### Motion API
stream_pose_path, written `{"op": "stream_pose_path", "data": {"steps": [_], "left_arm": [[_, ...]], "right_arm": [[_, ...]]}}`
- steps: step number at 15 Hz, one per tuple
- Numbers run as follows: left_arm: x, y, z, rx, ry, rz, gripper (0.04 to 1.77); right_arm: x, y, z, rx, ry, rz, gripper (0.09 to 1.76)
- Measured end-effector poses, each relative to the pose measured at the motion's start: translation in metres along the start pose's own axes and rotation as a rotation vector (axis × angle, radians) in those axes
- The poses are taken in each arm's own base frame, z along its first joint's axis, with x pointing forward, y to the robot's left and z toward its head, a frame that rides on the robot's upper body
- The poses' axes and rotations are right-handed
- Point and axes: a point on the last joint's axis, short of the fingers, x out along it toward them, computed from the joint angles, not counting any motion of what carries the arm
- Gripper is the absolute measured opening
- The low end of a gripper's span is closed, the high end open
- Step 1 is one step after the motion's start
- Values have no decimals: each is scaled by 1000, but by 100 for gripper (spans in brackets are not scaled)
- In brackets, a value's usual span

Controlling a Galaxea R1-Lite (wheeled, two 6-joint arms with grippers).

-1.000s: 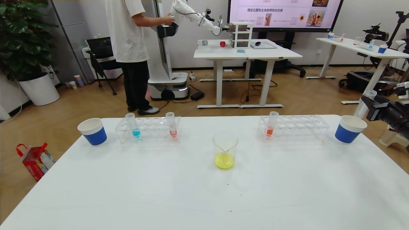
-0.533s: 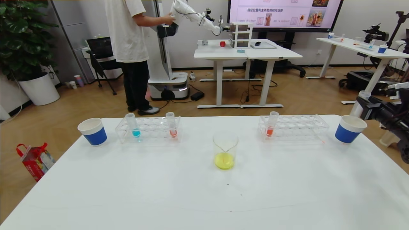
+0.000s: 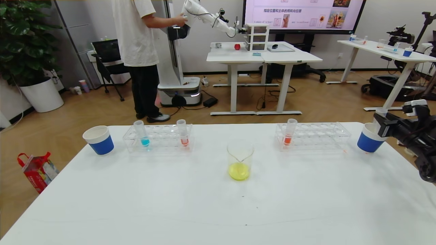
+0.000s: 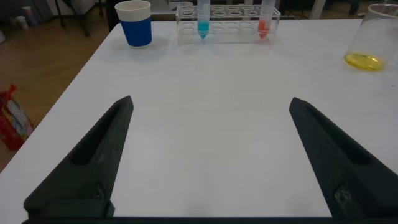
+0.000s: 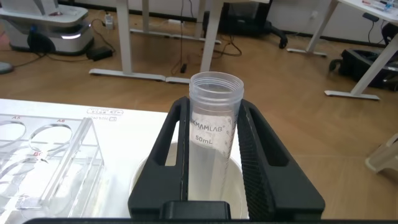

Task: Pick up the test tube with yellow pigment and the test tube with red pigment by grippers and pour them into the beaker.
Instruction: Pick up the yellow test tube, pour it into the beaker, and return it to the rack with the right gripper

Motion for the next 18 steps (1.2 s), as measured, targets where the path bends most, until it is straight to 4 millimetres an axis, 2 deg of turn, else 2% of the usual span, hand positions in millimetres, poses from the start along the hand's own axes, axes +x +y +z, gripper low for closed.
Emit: {"op": "stream_pose_path", "data": {"steps": [10, 11, 12, 14, 15, 18], "left_arm": [[0, 0, 0, 0, 0, 0, 175], [0, 0, 0, 0, 0, 0, 175], [0, 0, 0, 0, 0, 1, 175], [0, 0, 0, 0, 0, 0, 175], [0, 0, 0, 0, 0, 0, 175], [0, 0, 0, 0, 0, 0, 175]], "right_arm": [[-4, 3, -12, 6, 12, 10, 50], [-4, 4, -12, 6, 11, 10, 59], [-4, 3, -13, 7, 12, 9, 85], [-4, 3, -13, 7, 12, 10, 156], [-5, 3, -13, 5, 7, 10, 172], [-5, 5, -10, 4, 0, 14, 174]]}}
